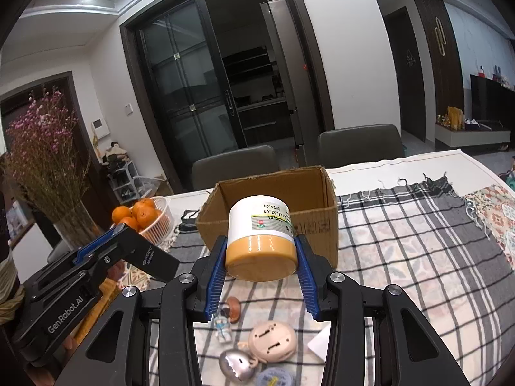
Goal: Organize rigid objects
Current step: 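Lift the flashlight with the left tool while the right tool carries the jar over the box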
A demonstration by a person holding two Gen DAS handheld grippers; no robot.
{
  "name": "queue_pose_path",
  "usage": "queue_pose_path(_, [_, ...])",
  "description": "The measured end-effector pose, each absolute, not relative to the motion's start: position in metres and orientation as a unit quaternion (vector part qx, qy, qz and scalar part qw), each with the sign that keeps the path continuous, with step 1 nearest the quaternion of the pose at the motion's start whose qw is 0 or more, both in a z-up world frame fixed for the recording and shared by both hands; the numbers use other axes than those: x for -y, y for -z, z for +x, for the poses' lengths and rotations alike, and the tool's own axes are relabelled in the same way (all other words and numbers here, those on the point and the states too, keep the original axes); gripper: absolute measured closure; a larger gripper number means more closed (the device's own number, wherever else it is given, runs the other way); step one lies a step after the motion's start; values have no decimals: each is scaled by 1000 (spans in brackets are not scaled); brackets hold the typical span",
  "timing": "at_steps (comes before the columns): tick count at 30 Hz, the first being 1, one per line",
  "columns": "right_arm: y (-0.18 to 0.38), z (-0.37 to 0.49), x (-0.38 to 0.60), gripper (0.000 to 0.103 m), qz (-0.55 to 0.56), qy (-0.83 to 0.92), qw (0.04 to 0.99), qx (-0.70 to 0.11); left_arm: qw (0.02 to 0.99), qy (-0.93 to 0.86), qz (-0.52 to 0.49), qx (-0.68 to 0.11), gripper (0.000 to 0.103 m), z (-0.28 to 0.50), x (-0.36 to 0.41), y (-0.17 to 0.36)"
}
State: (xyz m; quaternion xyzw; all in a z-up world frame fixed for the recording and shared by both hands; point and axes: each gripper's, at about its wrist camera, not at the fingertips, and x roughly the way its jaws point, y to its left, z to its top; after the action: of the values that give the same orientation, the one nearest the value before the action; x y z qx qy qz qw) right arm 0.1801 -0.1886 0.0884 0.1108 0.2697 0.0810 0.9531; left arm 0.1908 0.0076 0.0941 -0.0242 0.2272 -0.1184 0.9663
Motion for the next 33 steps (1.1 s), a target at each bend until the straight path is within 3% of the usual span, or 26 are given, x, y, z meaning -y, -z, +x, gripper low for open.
queue_pose_path(18, [-121,268,190,61,88,-91,944,-305,954,143,-19,-264,80,285,6,-126])
queue_pose_path(33, [-95,360,199,61,81,-104,891,-435,927,133,-14,-349,80,370,20,-109])
